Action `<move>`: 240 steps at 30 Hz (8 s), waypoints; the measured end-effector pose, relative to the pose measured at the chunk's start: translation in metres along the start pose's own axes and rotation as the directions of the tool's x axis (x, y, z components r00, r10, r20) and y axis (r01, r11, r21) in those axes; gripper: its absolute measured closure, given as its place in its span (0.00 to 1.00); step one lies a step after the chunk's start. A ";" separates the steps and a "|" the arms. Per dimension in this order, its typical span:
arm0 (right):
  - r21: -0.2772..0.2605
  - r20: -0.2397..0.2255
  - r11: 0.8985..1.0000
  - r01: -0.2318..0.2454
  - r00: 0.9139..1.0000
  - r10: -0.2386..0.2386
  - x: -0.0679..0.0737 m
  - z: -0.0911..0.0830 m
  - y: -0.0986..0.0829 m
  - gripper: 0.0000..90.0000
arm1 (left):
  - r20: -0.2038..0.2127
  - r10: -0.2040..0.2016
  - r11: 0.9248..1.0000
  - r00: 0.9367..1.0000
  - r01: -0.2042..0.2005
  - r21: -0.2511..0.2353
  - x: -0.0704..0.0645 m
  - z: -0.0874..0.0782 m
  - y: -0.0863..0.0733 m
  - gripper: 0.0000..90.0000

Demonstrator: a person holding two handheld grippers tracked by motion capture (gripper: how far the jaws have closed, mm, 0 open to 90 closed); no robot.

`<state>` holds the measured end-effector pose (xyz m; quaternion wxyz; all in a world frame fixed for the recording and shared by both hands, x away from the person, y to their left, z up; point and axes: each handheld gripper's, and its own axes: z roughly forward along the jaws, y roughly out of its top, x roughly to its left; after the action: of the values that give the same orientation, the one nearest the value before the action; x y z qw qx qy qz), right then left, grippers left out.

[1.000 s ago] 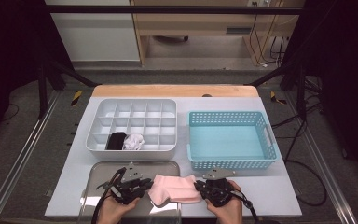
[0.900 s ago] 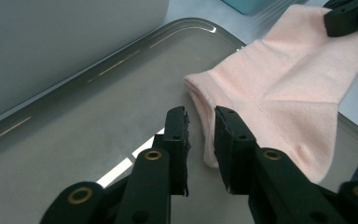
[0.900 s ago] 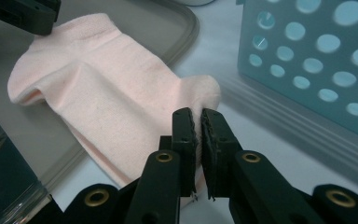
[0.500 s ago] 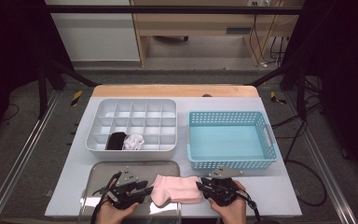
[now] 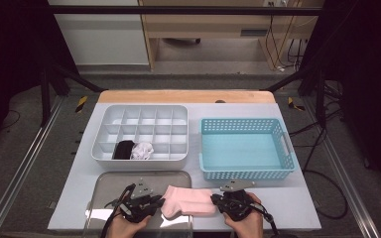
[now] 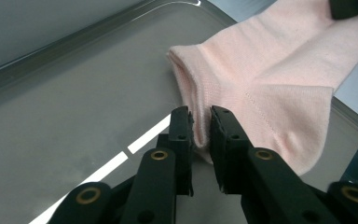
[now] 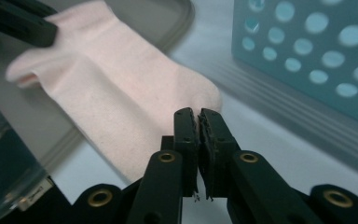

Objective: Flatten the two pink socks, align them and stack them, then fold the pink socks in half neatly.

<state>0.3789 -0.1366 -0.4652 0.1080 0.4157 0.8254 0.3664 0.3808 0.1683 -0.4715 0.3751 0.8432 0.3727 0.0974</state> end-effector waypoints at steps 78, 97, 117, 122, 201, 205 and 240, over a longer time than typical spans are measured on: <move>-0.056 -0.051 0.995 -0.088 0.995 0.085 -0.015 0.008 -0.015 0.78 | 0.053 0.100 0.995 0.994 -0.100 -0.013 -0.045 0.045 0.037 0.98; -0.132 -0.126 0.984 -0.118 0.987 0.101 -0.013 -0.010 -0.002 0.93 | 0.056 0.095 0.995 0.994 -0.095 -0.012 -0.044 0.046 0.038 0.98; -0.141 -0.124 0.986 -0.087 0.990 0.069 -0.009 -0.012 0.006 0.93 | -0.035 -0.048 0.993 0.998 0.043 -0.111 0.010 -0.018 0.018 0.95; -0.140 -0.122 0.987 -0.080 0.991 0.063 -0.009 -0.011 0.007 0.93 | -0.042 -0.068 0.996 0.997 0.065 -0.067 0.018 -0.021 -0.002 0.95; -0.040 -0.243 0.988 0.149 0.958 -0.154 0.068 0.051 0.050 0.97 | -0.016 -0.065 0.994 0.998 0.063 -0.090 0.016 -0.026 -0.013 0.98; -0.033 -0.246 0.987 0.158 0.956 -0.161 0.072 0.058 0.047 1.00 | -0.026 -0.076 0.990 0.997 0.072 -0.121 0.020 -0.032 -0.010 0.98; -0.077 -0.187 0.994 0.075 0.978 -0.088 0.039 0.033 0.032 0.91 | 0.033 0.014 0.997 0.999 -0.011 -0.076 -0.011 -0.001 0.014 0.97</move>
<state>0.3893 -0.0772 -0.4615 0.0578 0.3408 0.8350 0.4281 0.3802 0.1551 -0.4595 0.4122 0.8323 0.3570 0.0996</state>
